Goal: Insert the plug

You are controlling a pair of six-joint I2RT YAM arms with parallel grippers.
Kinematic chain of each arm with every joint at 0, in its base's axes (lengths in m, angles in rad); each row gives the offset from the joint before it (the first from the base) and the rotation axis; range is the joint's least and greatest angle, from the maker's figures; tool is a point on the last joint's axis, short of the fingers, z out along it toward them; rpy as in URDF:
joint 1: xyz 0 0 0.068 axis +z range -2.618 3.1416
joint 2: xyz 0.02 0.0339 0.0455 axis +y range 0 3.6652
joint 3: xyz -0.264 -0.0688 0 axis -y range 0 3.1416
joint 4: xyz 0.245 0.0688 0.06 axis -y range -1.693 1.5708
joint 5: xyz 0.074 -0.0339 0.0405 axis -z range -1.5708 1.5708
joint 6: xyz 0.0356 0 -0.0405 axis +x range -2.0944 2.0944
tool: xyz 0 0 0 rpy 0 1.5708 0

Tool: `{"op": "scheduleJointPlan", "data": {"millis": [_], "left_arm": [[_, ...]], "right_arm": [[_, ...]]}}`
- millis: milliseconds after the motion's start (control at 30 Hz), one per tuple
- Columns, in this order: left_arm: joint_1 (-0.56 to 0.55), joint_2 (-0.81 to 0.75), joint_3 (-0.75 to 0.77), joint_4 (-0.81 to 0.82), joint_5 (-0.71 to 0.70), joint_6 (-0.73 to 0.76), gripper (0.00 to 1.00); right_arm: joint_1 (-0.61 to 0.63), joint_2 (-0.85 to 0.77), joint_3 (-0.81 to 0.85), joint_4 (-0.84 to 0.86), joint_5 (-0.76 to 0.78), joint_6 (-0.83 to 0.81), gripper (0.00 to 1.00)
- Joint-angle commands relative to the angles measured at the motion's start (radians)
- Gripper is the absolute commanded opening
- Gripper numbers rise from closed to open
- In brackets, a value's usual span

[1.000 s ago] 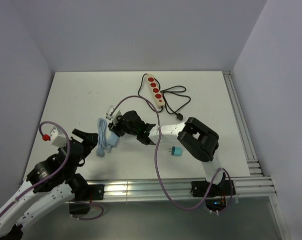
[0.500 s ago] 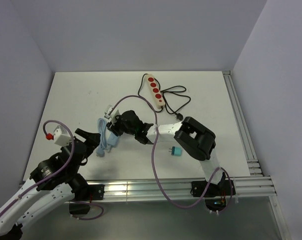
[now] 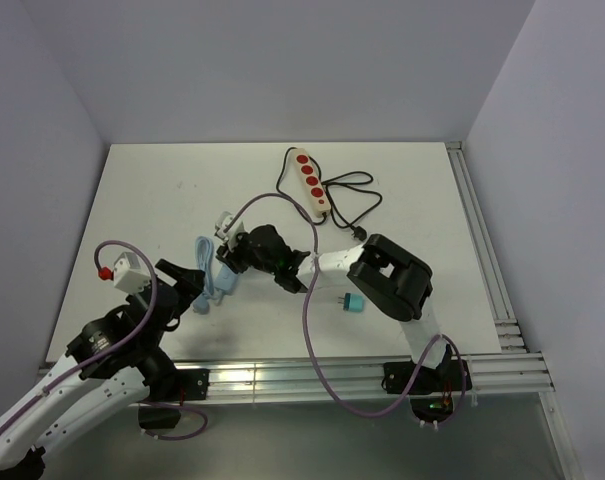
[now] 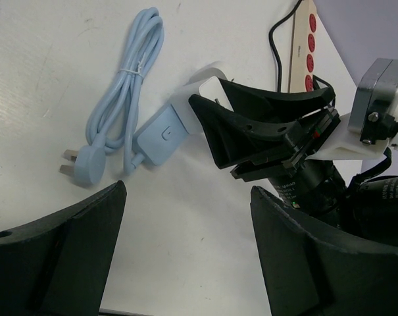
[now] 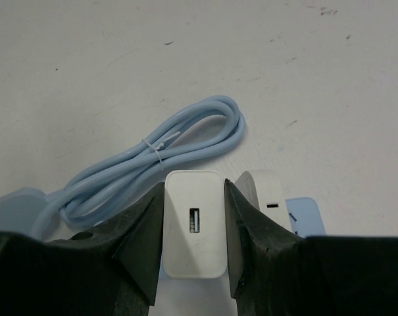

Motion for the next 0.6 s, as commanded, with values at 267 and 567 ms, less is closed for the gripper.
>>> {"op": "scheduleJointPlan", "data": {"millis": [267, 567], "left_arm": [[0.002, -0.02, 0.034, 0.02, 0.0, 0.002, 0.81], [0.002, -0.047, 0.043, -0.008, -0.014, 0.004, 0.81]], "right_arm": [[0.02, 0.142, -0.086, -0.238, 0.011, 0.095, 0.0], [0.027, 0.099, -0.218, -0.158, 0.042, 0.13, 0.0]]}}
